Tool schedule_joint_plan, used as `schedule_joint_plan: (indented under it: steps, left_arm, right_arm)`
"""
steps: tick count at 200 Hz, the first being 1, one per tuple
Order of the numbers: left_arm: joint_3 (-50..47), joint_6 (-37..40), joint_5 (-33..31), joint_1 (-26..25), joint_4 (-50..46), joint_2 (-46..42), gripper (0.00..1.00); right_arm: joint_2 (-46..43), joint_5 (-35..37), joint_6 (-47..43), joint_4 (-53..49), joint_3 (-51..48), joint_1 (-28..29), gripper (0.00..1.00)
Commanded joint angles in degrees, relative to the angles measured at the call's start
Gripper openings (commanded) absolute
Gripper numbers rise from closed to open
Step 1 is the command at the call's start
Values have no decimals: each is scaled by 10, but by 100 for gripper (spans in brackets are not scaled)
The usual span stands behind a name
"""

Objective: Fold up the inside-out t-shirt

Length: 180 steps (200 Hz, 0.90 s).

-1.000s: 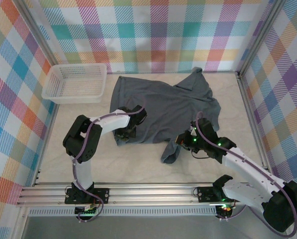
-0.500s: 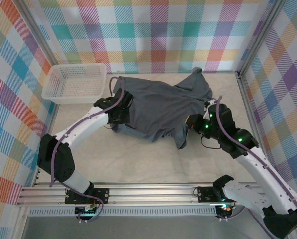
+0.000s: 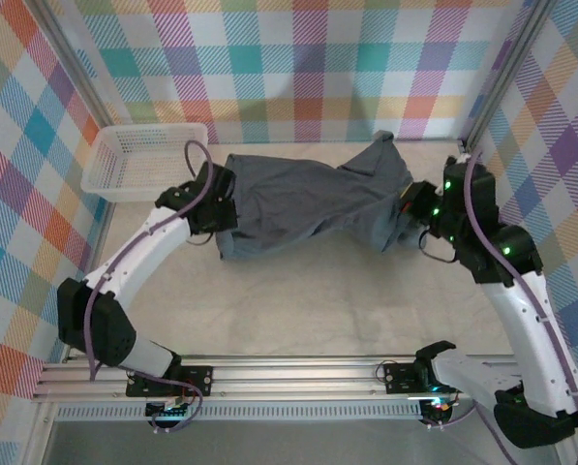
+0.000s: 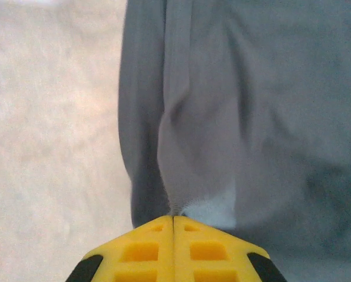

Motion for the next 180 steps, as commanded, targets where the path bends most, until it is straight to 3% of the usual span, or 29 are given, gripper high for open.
schedule_joint_plan:
  steps: [1, 25, 48, 65, 79, 110, 138, 180]
  left_arm:
    - [22, 28, 10, 23, 69, 102, 0]
    - [64, 45, -24, 30, 86, 203, 0]
    - [115, 58, -53, 33, 74, 255, 0]
    - [148, 69, -47, 34, 49, 262, 14]
    - [165, 68, -48, 27, 7, 250, 19]
    - [117, 26, -126, -34, -91, 198, 19]
    - [47, -13, -171, -92, -95, 182, 18]
    - [49, -14, -172, -100, -56, 247, 21]
  right_arm:
    - [61, 6, -52, -1, -24, -55, 0]
    - [110, -48, -51, 9, -44, -110, 0]
    - [132, -110, -61, 15, -42, -123, 0]
    - [135, -175, -68, 31, -43, -124, 0]
    - [135, -214, -64, 33, -44, -124, 0]
    - [117, -236, -42, 33, -66, -124, 0]
    - [100, -241, -27, 38, -91, -124, 0]
    - [107, -247, -31, 34, -95, -124, 0]
